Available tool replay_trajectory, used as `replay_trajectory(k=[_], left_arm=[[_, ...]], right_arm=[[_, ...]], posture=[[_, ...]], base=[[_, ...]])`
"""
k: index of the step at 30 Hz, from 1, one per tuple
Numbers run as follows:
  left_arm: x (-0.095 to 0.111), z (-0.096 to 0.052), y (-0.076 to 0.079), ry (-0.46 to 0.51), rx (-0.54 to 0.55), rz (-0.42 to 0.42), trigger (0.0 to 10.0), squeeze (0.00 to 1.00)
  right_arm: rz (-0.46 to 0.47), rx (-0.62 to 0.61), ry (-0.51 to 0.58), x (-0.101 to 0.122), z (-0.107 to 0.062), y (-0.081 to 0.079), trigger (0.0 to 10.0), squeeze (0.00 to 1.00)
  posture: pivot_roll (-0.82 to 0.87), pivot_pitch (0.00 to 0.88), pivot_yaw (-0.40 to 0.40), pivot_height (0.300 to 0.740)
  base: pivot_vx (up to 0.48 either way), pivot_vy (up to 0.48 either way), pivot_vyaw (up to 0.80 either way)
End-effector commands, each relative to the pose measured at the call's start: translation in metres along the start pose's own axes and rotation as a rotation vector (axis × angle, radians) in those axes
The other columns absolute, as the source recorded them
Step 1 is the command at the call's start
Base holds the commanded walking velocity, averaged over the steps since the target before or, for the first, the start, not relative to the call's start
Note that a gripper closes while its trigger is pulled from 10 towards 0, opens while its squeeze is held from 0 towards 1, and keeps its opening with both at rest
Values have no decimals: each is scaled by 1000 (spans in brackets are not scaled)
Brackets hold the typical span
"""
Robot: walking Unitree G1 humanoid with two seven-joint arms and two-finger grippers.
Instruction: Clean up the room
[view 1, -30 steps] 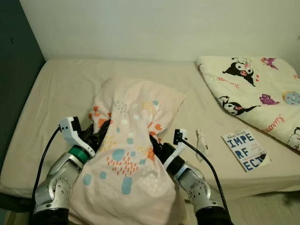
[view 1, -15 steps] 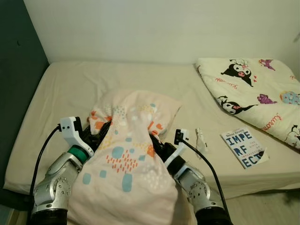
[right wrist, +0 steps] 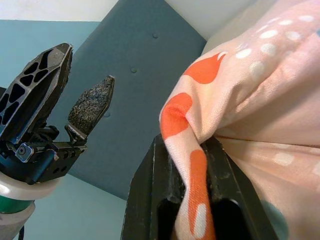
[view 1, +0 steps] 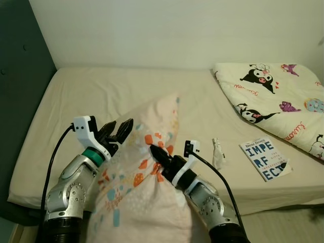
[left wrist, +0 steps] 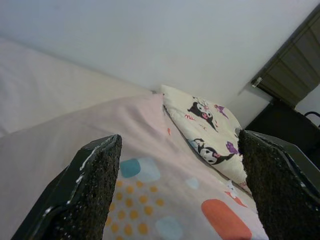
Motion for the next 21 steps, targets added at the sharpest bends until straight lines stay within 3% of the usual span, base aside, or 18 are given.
replay_trajectory(k=[1,11,13,15,16,21], left_arm=[[-2,-2,-2,-9,15,8,10000,0],[-7,-6,-9,-31,50,14,10000,0],[-26,-15,-24,-129,131,73,10000,0],[-26,-15,-24,-129,131,73,10000,0],[-33,-19,-30,-171,164,94,10000,0],[-45,-26,-38,-226,216,122,10000,0]], right_arm=[[36,88,55,-2,16,-21,10000,0],[29,66,44,-5,15,-17,10000,0],[-59,-49,-2,-10,13,-2,10000,0],[-59,-49,-2,-10,13,-2,10000,0],[-106,-95,-19,-12,11,4,10000,0],[-115,-154,-11,-10,8,12,10000,0]], posture=[[214,42,14,740],[216,44,11,740],[213,44,10,740],[213,44,10,740],[213,44,10,740],[209,48,7,740]], base=[[0,0,0],[0,0,0],[0,0,0],[0,0,0],[0,0,0],[0,0,0]])
Point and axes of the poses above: a point about 5 cm out from each wrist's last joint towards the gripper, its own z axis pointing out of the wrist towards the gripper, its own x axis along the axis of the wrist's last joint, y = z × x, the point moved 1 cm from there along z, pointing out of the wrist towards the gripper, and after that the axes turned 13 degrees about z, right-handed, at the moved point
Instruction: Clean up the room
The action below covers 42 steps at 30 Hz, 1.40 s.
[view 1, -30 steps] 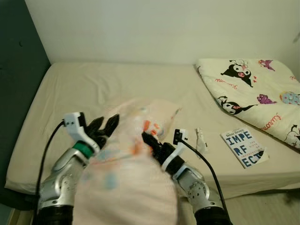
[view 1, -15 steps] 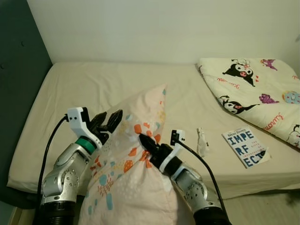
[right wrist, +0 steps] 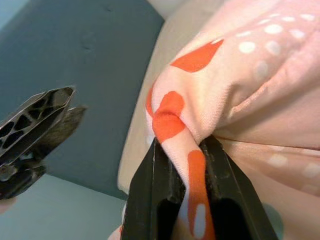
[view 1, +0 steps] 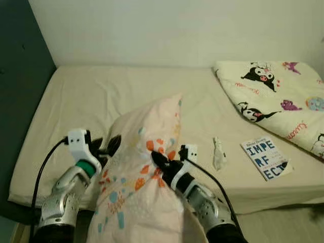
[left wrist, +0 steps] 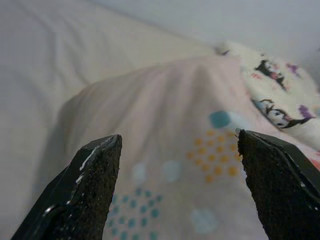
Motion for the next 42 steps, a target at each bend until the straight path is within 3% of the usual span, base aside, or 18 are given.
replay_trajectory(k=[1,13,24,42], left_arm=[[-11,-4,-2,-32,19,12,10000,0],[-47,-13,-19,-127,136,63,10000,0],[-35,-8,-19,-84,154,61,10000,0],[-28,-6,-20,-75,158,93,10000,0]], right_arm=[[6,18,43,6,7,-8,10000,0],[-6,-27,56,9,7,-2,10000,0],[28,-76,87,15,6,7,10000,0],[76,-76,123,14,8,8,10000,0]], posture=[[209,49,4,740],[188,61,-7,740],[193,65,-12,740],[241,82,27,676]], base=[[0,0,0],[0,0,0],[0,0,0],[0,0,0]])
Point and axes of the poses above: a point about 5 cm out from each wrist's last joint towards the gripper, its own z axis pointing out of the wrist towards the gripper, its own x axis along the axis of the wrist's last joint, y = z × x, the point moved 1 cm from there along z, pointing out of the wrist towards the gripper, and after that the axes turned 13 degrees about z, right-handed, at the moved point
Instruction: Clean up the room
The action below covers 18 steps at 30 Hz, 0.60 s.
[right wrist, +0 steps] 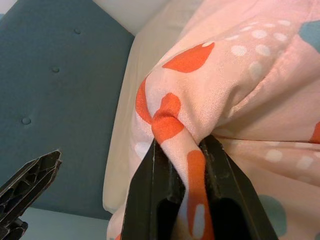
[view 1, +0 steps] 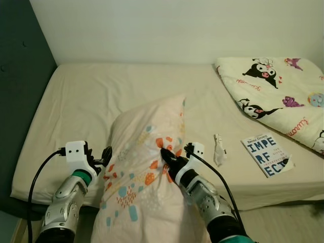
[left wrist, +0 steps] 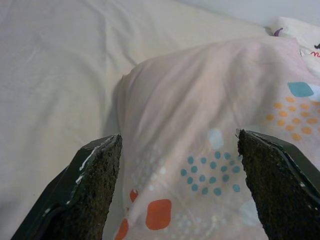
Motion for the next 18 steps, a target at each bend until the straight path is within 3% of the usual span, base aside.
replay_trajectory(k=[1,18], left_arm=[[-4,-3,-5,-24,13,9,10000,0],[-10,-5,-3,-36,27,-2,10000,0]], right_arm=[[26,26,24,-4,4,-9,10000,0],[22,28,14,-3,4,-6,10000,0]], posture=[[244,84,26,671],[228,93,13,607]], base=[[0,0,0],[0,0,0]])
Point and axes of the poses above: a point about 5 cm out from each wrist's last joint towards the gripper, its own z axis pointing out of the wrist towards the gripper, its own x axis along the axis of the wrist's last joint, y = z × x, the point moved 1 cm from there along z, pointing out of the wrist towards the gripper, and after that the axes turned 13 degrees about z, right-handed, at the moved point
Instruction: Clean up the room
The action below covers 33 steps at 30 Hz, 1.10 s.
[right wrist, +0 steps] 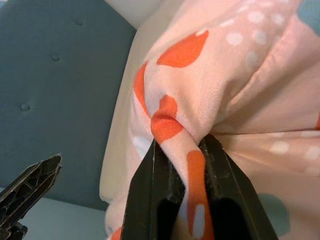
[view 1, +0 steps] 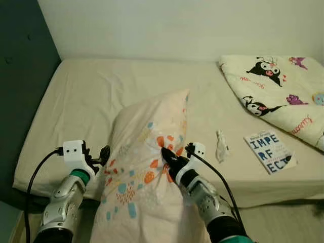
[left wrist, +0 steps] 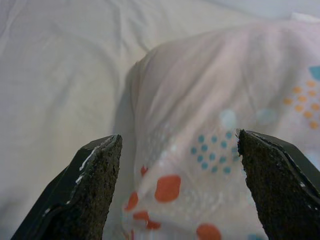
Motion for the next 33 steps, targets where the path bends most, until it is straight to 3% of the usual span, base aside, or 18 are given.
replay_trajectory(k=[1,23,29,30,33], left_arm=[[-8,-3,-1,-31,7,1,10000,0],[-14,-6,-6,-40,24,-6,10000,0],[-12,5,-35,-1,30,-89,10000,0],[-8,7,-46,14,66,-92,10000,0],[-2,9,-57,31,101,-100,10000,0]], right_arm=[[27,18,0,-5,3,-5,10000,0],[-5,24,-32,-7,4,-6,10000,0],[20,23,-22,4,10,-10,10000,0],[14,23,-15,9,10,-10,10000,0],[8,24,-8,14,10,-9,10000,0]], posture=[[228,93,13,602],[209,111,-21,588],[174,144,-65,588],[161,155,-65,588],[161,155,-65,588]], base=[[0,0,0],[0,0,0],[0,0,0],[0,0,0],[0,0,0]])
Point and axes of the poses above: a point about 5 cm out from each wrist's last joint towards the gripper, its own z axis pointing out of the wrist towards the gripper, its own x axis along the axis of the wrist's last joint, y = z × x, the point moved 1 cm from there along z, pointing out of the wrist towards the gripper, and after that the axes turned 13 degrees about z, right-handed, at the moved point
